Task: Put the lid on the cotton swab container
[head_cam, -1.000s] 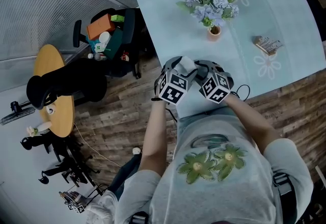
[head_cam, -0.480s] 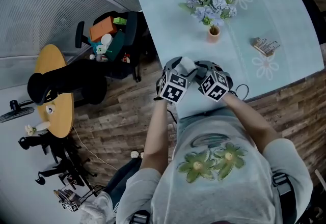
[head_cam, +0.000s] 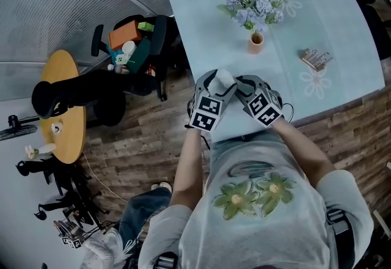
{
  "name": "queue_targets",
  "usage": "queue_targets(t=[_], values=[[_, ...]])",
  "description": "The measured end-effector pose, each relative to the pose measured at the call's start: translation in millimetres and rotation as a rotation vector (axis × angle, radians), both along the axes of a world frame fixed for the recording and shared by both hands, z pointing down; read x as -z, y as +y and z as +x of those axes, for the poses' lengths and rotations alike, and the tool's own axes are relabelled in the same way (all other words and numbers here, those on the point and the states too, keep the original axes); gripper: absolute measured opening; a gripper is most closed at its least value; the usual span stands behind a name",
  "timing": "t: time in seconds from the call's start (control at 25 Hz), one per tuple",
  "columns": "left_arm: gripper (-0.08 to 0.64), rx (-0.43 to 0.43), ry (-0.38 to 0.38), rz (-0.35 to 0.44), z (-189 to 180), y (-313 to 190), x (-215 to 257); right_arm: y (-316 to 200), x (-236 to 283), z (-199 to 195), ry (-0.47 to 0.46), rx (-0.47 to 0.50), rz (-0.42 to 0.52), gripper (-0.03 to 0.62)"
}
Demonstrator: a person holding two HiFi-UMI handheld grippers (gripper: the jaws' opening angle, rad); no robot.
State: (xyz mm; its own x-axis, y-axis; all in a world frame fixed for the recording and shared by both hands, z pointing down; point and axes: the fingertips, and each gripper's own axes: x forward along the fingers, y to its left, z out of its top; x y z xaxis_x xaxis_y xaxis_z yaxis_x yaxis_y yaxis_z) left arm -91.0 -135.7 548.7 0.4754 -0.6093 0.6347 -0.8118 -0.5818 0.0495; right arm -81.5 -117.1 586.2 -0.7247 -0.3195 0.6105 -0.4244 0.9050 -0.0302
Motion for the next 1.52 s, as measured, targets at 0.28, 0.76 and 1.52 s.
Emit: queue_targets(t=[0.28, 0.76, 1.52], values=[[0.194, 0.095, 0.098, 0.15, -10.6, 5.9, 45.1, 2.9, 46.1, 8.6, -0.098, -0.049, 0.074, 0.071], [0.002, 0.204, 0.116, 0.274, -21.0, 36.7, 83.9, 26.5, 95.0, 19.4, -0.207, -0.103, 0.104, 0.003], [0.001, 0.232, 0.16, 0.274, -17.3, 59.6, 90.0, 43.1, 124.5, 24.6, -0.286, -0.124, 0.127, 0.0]])
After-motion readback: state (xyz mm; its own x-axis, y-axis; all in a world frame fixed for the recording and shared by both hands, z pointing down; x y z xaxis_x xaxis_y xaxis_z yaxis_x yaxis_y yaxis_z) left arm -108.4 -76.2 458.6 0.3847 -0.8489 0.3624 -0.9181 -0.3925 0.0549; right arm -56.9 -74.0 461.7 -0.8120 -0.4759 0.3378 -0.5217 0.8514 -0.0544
